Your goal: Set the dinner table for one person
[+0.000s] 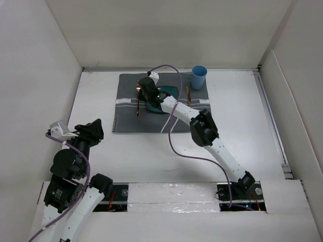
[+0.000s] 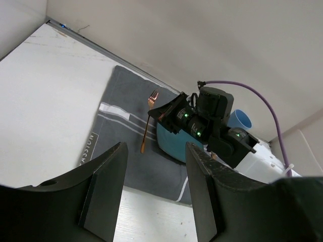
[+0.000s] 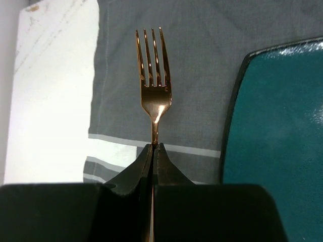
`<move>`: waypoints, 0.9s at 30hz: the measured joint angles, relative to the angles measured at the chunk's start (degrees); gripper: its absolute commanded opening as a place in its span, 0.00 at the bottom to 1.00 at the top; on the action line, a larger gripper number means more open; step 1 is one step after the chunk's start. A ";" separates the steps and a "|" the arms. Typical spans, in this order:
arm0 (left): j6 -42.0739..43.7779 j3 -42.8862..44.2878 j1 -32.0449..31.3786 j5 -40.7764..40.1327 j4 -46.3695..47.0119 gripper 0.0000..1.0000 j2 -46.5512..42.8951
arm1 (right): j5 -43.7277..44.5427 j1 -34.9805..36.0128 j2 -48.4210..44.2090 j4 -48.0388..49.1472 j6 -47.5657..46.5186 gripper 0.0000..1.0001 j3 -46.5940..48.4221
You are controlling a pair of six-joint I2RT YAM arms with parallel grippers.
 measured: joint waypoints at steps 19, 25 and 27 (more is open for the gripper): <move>0.00 0.00 0.00 -0.20 0.00 0.46 0.00 | -2.36 0.00 3.65 -0.42 2.43 0.01 1.33; 0.00 0.00 0.00 -0.20 0.00 0.46 0.00 | -2.93 -0.02 3.69 -0.22 3.02 0.18 1.64; 0.00 0.00 0.00 -0.22 0.00 0.46 0.00 | -2.95 -0.02 3.69 -0.09 3.02 0.22 1.64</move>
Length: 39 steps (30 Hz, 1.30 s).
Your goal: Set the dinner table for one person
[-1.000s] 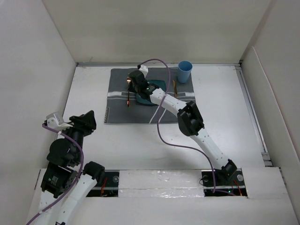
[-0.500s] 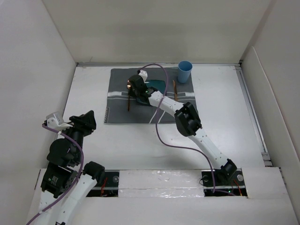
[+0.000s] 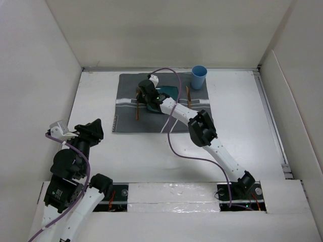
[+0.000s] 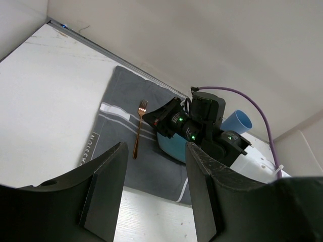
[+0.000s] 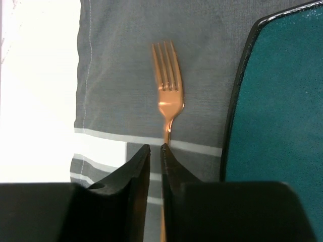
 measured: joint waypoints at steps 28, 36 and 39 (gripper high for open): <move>-0.39 -0.74 0.00 -2.93 -0.44 0.59 0.48 | -3.28 2.97 -51.56 20.06 -17.44 1.00 -43.30; 0.72 -0.81 0.00 -1.88 -0.37 0.60 1.88 | 2.47 10.27 -91.19 30.16 -28.20 1.00 -83.95; 1.16 -1.01 0.00 -1.66 0.04 0.60 1.79 | 6.97 10.86 -106.05 29.05 -29.14 1.00 -95.43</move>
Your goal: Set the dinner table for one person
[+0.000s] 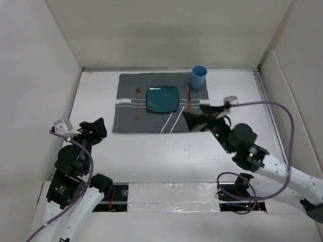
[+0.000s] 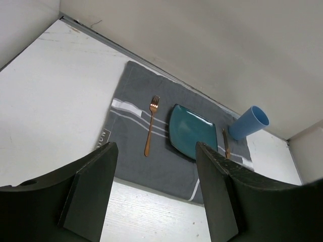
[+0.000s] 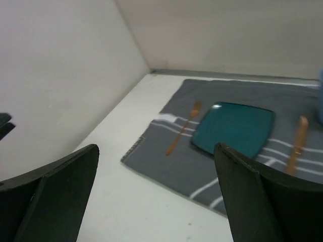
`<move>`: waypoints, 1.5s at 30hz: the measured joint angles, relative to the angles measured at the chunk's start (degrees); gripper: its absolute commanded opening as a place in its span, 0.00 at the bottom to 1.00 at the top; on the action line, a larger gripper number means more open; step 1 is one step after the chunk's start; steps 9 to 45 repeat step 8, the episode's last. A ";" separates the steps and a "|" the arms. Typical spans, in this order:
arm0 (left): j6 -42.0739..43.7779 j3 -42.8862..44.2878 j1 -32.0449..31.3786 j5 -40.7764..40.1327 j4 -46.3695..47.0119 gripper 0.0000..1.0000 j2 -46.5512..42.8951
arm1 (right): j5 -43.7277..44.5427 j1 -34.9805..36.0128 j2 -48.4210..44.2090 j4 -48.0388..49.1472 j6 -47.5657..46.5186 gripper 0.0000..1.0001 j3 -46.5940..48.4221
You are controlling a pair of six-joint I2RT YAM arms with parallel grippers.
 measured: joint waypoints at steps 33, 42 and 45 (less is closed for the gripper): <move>1.40 -1.31 0.00 1.92 1.09 0.65 -0.61 | 13.16 -2.80 -25.40 -5.53 3.30 1.00 -15.78; 1.40 -1.31 0.00 1.92 1.09 0.65 -0.61 | 13.16 -2.80 -25.40 -5.53 3.30 1.00 -15.78; 1.40 -1.31 0.00 1.92 1.09 0.65 -0.61 | 13.16 -2.80 -25.40 -5.53 3.30 1.00 -15.78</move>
